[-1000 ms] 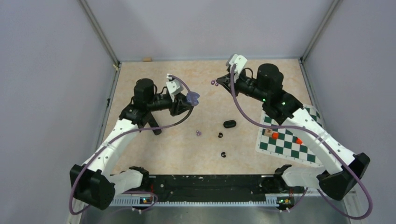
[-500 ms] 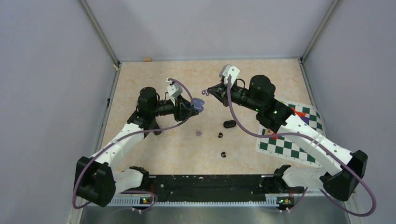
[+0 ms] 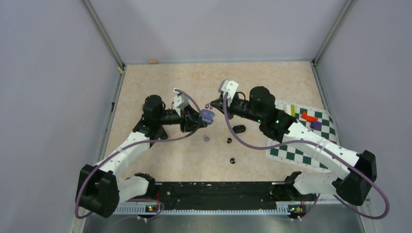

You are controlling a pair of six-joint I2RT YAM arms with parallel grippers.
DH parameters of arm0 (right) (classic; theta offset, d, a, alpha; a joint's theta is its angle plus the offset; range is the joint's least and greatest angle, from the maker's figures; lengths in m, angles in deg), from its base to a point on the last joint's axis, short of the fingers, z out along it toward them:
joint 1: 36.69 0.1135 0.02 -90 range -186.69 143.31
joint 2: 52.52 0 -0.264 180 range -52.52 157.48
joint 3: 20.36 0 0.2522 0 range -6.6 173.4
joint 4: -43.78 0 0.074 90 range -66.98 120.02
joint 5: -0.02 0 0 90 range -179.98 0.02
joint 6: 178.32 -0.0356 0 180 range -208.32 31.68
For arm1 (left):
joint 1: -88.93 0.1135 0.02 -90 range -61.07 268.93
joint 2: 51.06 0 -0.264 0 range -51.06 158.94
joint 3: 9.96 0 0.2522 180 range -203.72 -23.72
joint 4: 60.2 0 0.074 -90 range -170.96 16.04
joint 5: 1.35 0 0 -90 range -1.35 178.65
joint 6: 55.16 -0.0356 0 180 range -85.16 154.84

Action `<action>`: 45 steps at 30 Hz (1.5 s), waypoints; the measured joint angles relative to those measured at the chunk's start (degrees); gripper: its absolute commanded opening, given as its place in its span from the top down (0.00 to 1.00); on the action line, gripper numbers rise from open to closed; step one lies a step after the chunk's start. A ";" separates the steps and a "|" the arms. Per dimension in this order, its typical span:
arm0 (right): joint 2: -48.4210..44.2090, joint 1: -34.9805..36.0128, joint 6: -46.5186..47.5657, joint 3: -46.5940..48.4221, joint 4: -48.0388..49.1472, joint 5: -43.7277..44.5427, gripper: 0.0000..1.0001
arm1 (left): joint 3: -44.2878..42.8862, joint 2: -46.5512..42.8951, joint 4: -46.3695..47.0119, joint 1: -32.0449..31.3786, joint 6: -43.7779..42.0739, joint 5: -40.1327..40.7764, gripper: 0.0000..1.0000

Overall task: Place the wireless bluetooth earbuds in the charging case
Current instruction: Place the earbud in the charging case.

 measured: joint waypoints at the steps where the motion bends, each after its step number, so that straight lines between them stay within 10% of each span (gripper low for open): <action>1: 0.07 0.31 0.33 -0.17 0.09 -0.09 1.00 | 0.00 -0.04 0.09 0.00 -0.02 -0.04 1.00; 45: 3.28 3.98 -2.51 -1.36 2.69 2.01 1.00 | 1.36 -1.29 3.28 0.70 1.16 1.99 1.00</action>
